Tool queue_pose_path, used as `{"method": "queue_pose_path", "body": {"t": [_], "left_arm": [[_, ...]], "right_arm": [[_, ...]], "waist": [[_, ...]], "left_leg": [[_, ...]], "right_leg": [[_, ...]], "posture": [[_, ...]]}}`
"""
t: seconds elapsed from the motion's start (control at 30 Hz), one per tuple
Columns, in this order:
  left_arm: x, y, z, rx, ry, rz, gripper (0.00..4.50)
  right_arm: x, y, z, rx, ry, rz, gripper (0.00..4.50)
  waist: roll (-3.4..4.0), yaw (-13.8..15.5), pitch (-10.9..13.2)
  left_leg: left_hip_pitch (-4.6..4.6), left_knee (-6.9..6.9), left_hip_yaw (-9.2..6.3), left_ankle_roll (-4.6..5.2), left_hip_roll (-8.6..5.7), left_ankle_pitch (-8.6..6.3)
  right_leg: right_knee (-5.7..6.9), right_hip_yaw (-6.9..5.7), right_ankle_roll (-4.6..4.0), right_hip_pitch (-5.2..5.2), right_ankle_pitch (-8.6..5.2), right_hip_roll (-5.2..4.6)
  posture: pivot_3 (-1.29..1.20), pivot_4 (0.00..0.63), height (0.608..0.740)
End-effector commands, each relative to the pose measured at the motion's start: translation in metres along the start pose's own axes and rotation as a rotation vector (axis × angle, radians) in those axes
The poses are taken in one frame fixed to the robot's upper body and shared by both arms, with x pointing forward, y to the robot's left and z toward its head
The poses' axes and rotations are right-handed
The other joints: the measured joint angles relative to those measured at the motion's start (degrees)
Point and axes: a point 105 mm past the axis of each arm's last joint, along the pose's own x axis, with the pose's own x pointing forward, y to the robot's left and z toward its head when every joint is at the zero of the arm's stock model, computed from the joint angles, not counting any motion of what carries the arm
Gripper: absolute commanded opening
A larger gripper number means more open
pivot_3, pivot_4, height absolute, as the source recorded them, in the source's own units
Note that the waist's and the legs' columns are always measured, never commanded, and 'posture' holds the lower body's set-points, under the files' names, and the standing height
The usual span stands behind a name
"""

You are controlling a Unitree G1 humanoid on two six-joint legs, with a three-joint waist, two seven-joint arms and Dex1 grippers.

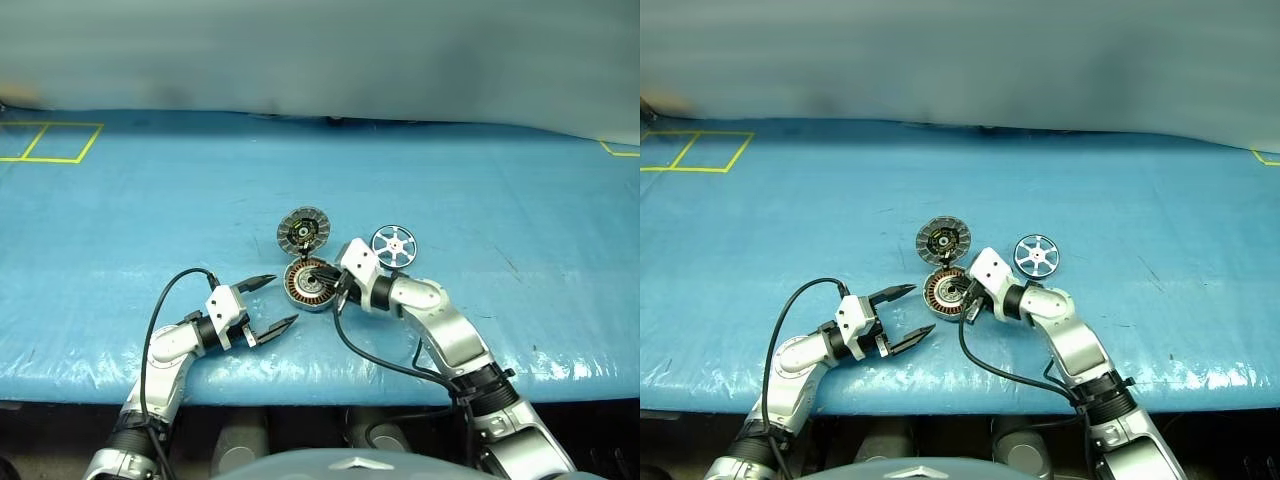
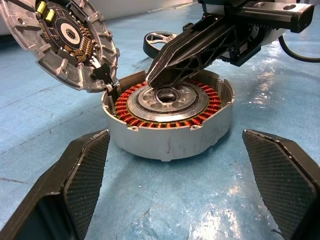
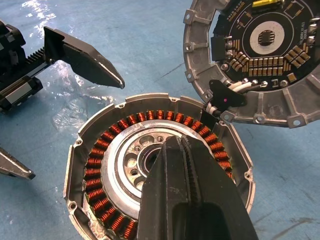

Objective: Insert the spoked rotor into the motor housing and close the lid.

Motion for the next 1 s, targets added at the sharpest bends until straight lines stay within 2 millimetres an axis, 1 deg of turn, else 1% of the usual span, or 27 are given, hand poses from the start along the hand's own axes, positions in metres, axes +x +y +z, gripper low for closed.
{"method": "queue_pose_path", "body": {"t": [0.03, 0.23, 0.37, 0.63, 0.8, 0.87, 1.0], "left_arm": [[-0.001, 0.002, 0.005, 0.024, -0.017, 0.01, 4.5], [-0.001, 0.002, 0.004, 0.023, -0.014, 0.009, 4.5], [-0.001, 0.002, 0.004, 0.022, -0.014, 0.007, 4.5], [0.0, 0.003, 0.004, 0.02, -0.013, 0.007, 4.5], [-0.001, 0.003, 0.004, 0.019, -0.011, 0.009, 4.5], [-0.001, 0.003, 0.004, 0.019, -0.011, 0.01, 4.5], [-0.001, 0.003, 0.004, 0.018, -0.01, 0.01, 4.5]], "right_arm": [[0.0, 0.0, 0.002, -0.005, -0.005, 0.002, 0.04], [-0.003, -0.008, 0.008, -0.019, -0.023, -0.024, 0.04], [-0.003, -0.01, 0.01, -0.036, -0.023, -0.024, 0.04], [-0.002, -0.01, 0.003, -0.035, -0.001, -0.023, 0.04], [-0.001, -0.005, 0.001, -0.027, 0.003, -0.002, 0.04], [-0.001, -0.001, 0.005, -0.016, -0.019, 0.017, 0.04], [-0.002, 0.001, 0.011, -0.011, -0.044, 0.03, 0.04]], "waist": [[0.0, 0.0, 0.0], [0.0, 0.01, 0.0], [0.0, 0.01, 0.0], [0.0, 0.0, 0.0], [0.0, 0.01, 0.0], [0.0, -0.02, 0.0], [0.0, -0.04, 0.0]], "left_leg": [[0.0, 0.0, 0.0, 0.0, 0.0, 0.0], [0.0, 0.01, 0.0, 0.0, 0.0, 0.0], [0.0, 0.01, 0.0, 0.0, 0.0, 0.0], [0.0, 0.0, 0.0, 0.0, 0.0, 0.0], [0.0, 0.02, -0.01, 0.0, 0.0, 0.0], [0.0, 0.02, 0.0, 0.0, 0.0, 0.0], [0.0, 0.0, -0.01, 0.0, 0.01, 0.0]], "right_leg": [[0.0, 0.0, 0.0, 0.0, 0.0, 0.0], [0.0, 0.0, 0.0, 0.01, 0.0, 0.0], [0.0, 0.0, 0.0, 0.01, 0.0, 0.0], [0.0, -0.01, 0.0, 0.0, 0.0, 0.0], [0.01, -0.01, 0.0, 0.02, 0.0, 0.0], [0.0, -0.01, 0.0, 0.02, 0.0, 0.0], [0.01, -0.01, 0.0, 0.01, 0.0, 0.02]], "posture": [[0.0, 0.15, 0.74], [0.0, 0.15, 0.74], [0.0, 0.15, 0.74], [0.0, 0.15, 0.74], [0.0, 0.15, 0.74], [0.0, 0.15, 0.74], [0.0, 0.15, 0.74]]}}
